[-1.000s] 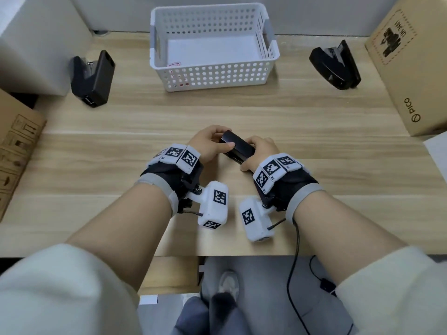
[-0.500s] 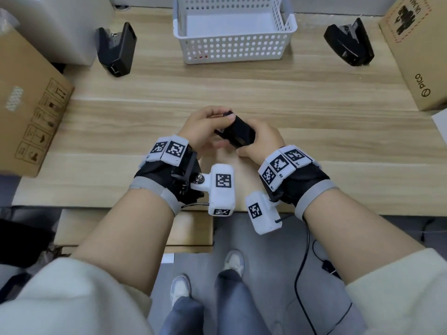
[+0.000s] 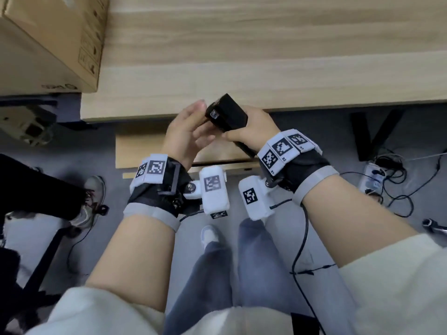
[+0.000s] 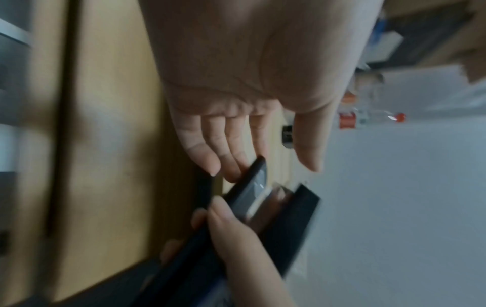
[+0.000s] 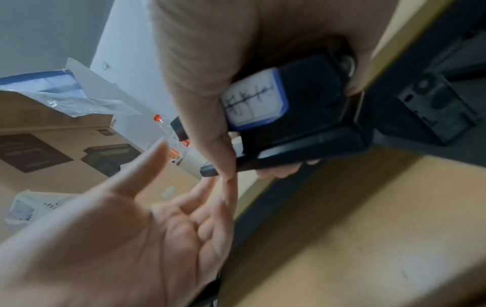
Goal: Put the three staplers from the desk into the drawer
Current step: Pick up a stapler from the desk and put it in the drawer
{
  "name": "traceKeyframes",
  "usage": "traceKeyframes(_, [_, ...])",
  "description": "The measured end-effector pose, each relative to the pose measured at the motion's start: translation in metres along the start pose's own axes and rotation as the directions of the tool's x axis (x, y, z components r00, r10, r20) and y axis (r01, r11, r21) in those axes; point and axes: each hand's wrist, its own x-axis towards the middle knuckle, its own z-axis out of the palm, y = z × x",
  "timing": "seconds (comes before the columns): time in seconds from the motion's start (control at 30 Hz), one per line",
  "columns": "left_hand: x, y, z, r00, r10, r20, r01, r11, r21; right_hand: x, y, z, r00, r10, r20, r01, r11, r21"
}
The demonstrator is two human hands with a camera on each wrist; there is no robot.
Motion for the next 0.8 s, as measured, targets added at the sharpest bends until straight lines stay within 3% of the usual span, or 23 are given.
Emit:
traceKeyframes(0.17, [-0.008, -0.078, -0.063, 0.963, -0.215, -0.161, 0.207, 0.976, -0.065, -0.008, 0.031, 0.038, 0.998, 0.054, 0.03, -0.054, 0.999, -0.004])
traceKeyframes(0.33, [0.013, -0.132, -0.077, 0.943, -0.154, -0.294, 0.237, 0.933, 0.271, -0.007, 0.067, 0.063, 0.997, 0.081, 0.002, -0.081, 0.996, 0.047])
traceKeyframes(0.5, [0.04, -0.142, -0.081, 0.908, -0.309, -0.283, 0.408, 0.805, 0.43, -0.004, 0.079, 0.075, 0.994, 0.105, -0.009, -0.103, 0.989, 0.101])
traceKeyframes(0.63, [0.045, -0.138, -0.08, 0.9, -0.32, -0.296, 0.435, 0.718, 0.544, -0.001, 0.077, 0.079, 0.995, 0.098, 0.015, -0.099, 0.992, 0.082])
traceKeyframes(0.8, [0.039, -0.138, -0.085, 0.853, -0.384, -0.353, 0.519, 0.682, 0.514, 0.001, 0.072, 0.079, 0.994, 0.097, 0.058, -0.1, 0.993, 0.06])
